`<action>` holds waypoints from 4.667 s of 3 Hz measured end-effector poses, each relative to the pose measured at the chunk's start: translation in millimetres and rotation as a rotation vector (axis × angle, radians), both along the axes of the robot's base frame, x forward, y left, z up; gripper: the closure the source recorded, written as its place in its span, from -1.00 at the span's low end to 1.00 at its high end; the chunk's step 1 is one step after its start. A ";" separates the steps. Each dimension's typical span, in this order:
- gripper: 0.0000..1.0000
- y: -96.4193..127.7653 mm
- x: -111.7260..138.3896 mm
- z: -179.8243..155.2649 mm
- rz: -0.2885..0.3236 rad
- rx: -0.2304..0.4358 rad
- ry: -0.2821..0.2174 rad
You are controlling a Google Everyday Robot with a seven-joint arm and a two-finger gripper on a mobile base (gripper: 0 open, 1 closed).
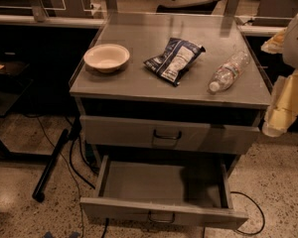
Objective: Close middle drawer
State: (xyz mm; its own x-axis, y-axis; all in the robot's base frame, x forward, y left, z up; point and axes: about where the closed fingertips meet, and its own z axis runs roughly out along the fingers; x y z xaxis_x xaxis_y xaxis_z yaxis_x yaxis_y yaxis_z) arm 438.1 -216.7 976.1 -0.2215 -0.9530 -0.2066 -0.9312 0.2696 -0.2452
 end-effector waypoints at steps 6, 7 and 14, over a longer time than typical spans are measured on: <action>1.00 0.0 0.0 0.1 0.000 0.000 0.000; 1.00 0.0 -1.5 1.4 -0.005 0.004 0.000; 1.00 4.6 -151.1 -321.3 -0.088 0.074 0.512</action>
Offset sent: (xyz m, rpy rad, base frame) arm 0.0000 0.0000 0.0000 0.0000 0.0000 0.0000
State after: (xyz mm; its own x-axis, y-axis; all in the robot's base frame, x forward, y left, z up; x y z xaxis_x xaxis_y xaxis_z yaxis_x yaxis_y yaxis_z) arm 287.0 -212.1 654.8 -0.3900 -0.9134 -0.1170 -0.9001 0.3513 0.2578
